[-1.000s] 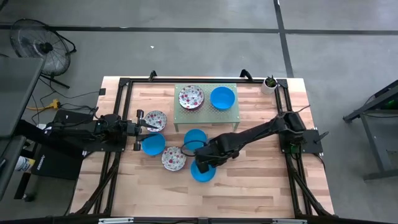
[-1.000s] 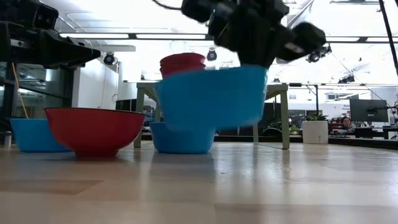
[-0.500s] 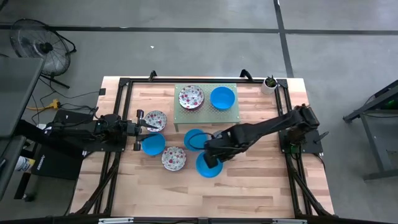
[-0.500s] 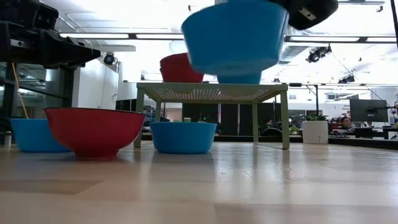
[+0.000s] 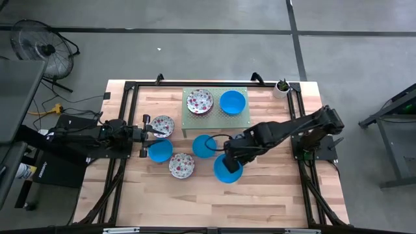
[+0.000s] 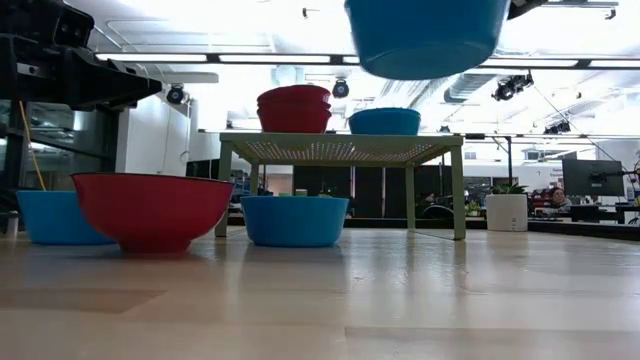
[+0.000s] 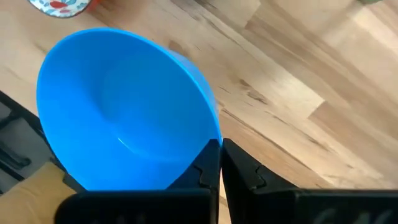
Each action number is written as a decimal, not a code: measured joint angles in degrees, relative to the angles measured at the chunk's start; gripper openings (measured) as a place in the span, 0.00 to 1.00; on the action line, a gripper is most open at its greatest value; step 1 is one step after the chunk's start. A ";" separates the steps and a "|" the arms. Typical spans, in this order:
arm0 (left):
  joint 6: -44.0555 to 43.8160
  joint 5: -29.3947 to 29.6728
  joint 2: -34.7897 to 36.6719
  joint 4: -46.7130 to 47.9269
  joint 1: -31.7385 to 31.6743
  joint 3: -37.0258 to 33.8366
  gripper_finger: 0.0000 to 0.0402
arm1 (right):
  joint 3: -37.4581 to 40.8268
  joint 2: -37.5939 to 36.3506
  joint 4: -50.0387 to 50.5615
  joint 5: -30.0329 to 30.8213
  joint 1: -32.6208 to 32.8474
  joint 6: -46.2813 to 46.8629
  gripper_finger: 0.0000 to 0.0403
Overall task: Pick & Place Mini bowls
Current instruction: Stack the light blue bowl on the stacked light blue bowl on the shelf
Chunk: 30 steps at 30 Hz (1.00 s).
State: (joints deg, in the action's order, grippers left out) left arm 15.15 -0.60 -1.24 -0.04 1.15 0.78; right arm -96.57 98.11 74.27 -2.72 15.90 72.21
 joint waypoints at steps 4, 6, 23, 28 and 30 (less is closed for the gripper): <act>0.00 0.00 -0.02 0.00 -0.01 0.00 0.31 | 0.00 -1.60 1.79 0.31 0.00 -2.47 0.00; -0.02 0.00 -0.02 0.00 -0.01 0.00 0.31 | 0.00 -2.39 2.59 0.38 -0.01 -3.65 0.00; -0.01 0.00 0.00 0.00 -0.02 0.00 0.31 | 0.00 -6.41 6.53 -0.53 -6.91 -6.95 0.00; -0.02 0.00 0.00 0.00 -0.02 0.00 0.31 | 0.00 -6.41 6.79 -1.40 -11.16 -8.24 0.00; 0.00 0.00 0.00 0.00 -0.01 0.00 0.31 | 0.00 -6.41 6.79 -1.89 -12.91 -8.91 0.00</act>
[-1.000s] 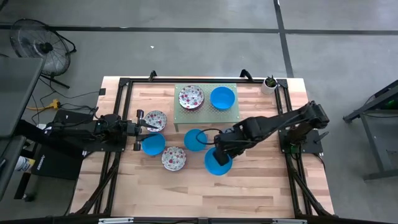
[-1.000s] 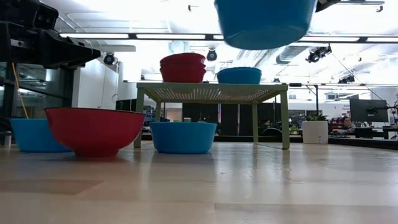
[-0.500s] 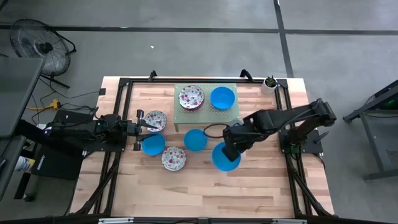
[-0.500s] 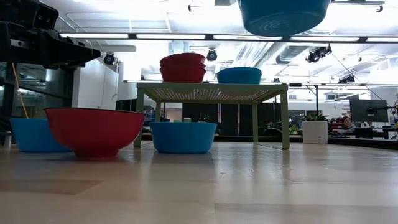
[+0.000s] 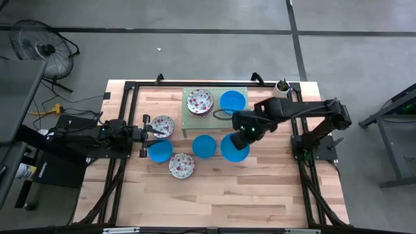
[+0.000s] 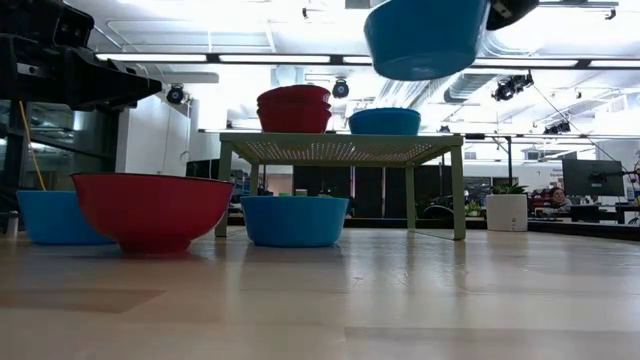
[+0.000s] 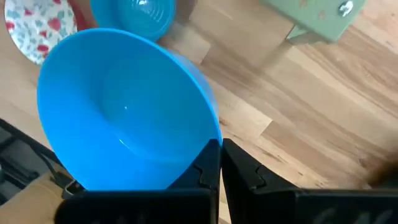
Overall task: Pick & Place Mini bowls
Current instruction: Stack the light blue bowl on the stacked light blue bowl on the shelf
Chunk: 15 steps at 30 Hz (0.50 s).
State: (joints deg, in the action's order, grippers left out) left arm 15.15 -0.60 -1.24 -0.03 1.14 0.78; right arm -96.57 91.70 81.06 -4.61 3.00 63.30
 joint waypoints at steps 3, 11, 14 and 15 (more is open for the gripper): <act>-0.02 0.00 -0.01 -0.01 -0.02 0.00 0.31 | 0.00 -0.21 0.00 -0.08 -2.43 -0.59 0.00; 0.00 0.00 -0.01 0.00 -0.02 0.00 0.31 | 0.00 -0.63 -0.11 -0.02 -9.54 -2.12 0.00; 0.00 0.00 -0.02 0.00 -0.01 0.00 0.31 | 0.00 -0.63 -0.87 -0.06 -12.60 -3.22 0.00; 0.01 0.00 -0.02 -0.01 0.01 0.00 0.31 | 0.00 -0.63 -1.49 -0.06 -13.58 -3.47 0.00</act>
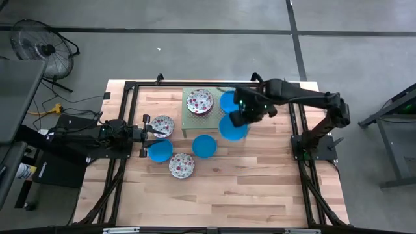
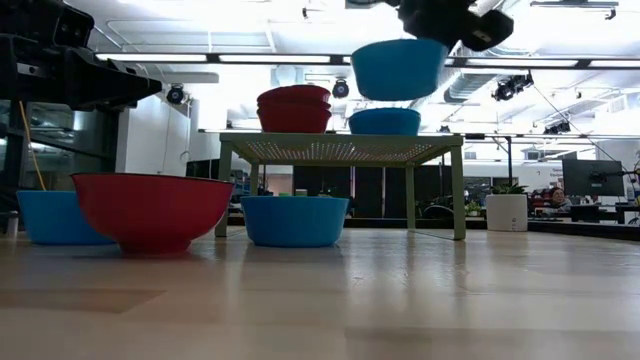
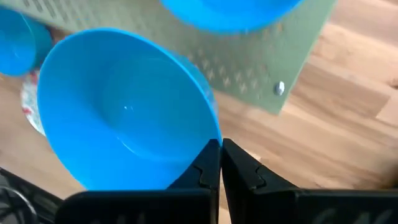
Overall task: Pick & Place Mini bowls
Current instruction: Stack the light blue bowl on the stacked light blue bowl on the shelf
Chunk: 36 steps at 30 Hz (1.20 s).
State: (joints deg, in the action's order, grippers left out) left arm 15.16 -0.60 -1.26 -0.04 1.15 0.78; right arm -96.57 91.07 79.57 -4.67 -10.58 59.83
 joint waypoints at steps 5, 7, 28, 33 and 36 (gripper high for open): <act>-0.02 0.00 0.00 0.00 -0.02 0.00 0.31 | -0.65 0.00 -2.49 -0.39 -3.98 -1.78 0.00; -0.01 0.00 0.00 0.00 -0.01 0.00 0.31 | -1.21 0.00 -2.94 -0.32 -5.36 -2.35 0.00; 0.00 1.94 0.00 -0.21 0.00 0.00 0.31 | -1.40 0.00 -6.07 0.00 -17.13 -2.20 0.00; 0.88 2.94 0.02 -0.14 -0.02 0.10 0.31 | -1.38 0.00 -4.42 -0.23 -18.38 -1.79 0.00; 2.80 4.03 0.00 -0.14 -0.01 0.31 0.31 | -1.37 0.00 -4.37 -0.38 -18.77 -1.79 0.00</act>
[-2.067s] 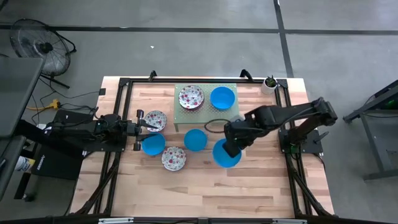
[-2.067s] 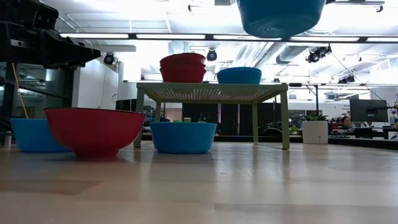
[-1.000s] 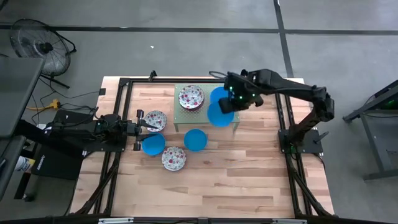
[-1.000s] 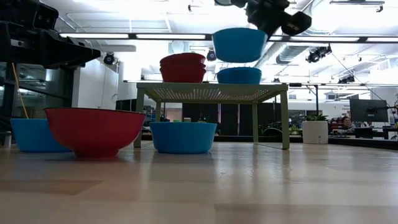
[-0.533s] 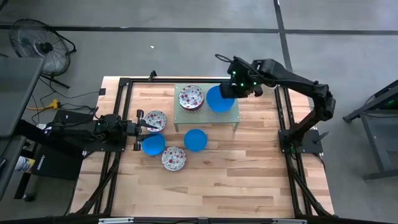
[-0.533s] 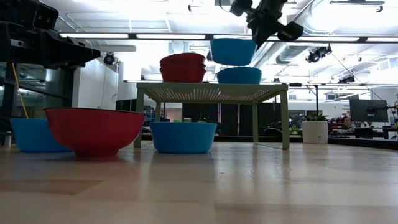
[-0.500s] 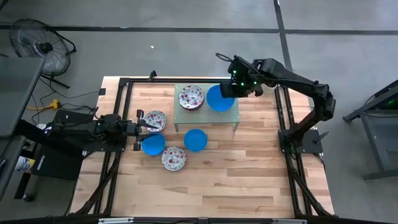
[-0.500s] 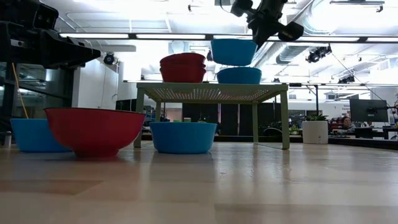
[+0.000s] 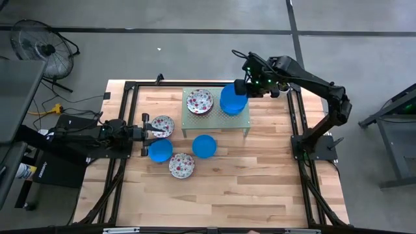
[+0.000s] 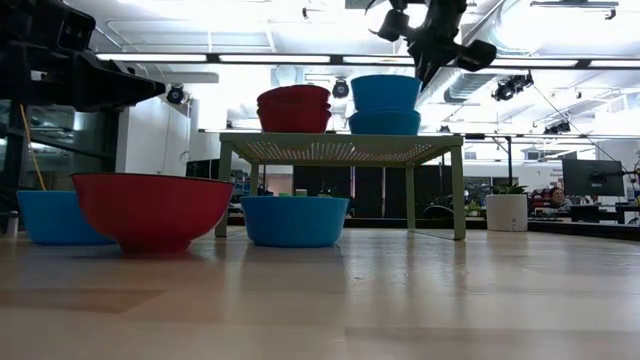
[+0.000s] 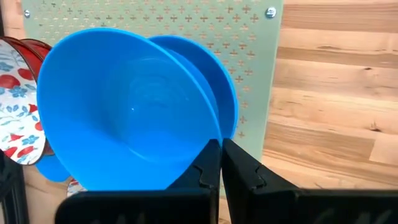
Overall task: Pick & Place Mini bowls
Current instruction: Stack the light blue bowl on the stacked light blue bowl on the shelf
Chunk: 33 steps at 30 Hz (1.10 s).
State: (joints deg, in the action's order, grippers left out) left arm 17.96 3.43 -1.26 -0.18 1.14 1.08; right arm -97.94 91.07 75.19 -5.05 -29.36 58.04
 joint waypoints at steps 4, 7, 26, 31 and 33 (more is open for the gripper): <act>0.20 0.15 0.00 0.01 -0.01 0.02 0.31 | 1.21 0.00 -0.26 -1.18 -0.31 0.00 0.00; 0.22 0.16 0.02 0.03 0.00 0.02 0.31 | 3.03 0.03 -0.95 -1.69 -0.31 0.00 0.00; 0.22 0.09 0.02 0.19 0.01 0.02 0.31 | 5.17 1.62 -4.39 -3.40 -1.43 -1.52 0.00; 0.22 0.08 0.01 0.21 0.00 0.02 0.31 | 5.17 1.97 -5.02 -3.44 -1.47 -1.55 0.00; 0.22 0.08 0.00 0.23 -0.01 0.02 0.31 | 5.17 1.97 -5.02 -3.40 -1.49 -1.55 0.00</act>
State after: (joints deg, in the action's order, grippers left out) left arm 18.17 3.51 -1.26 0.05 1.13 1.10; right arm -92.77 93.03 70.17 -8.45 -30.85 56.49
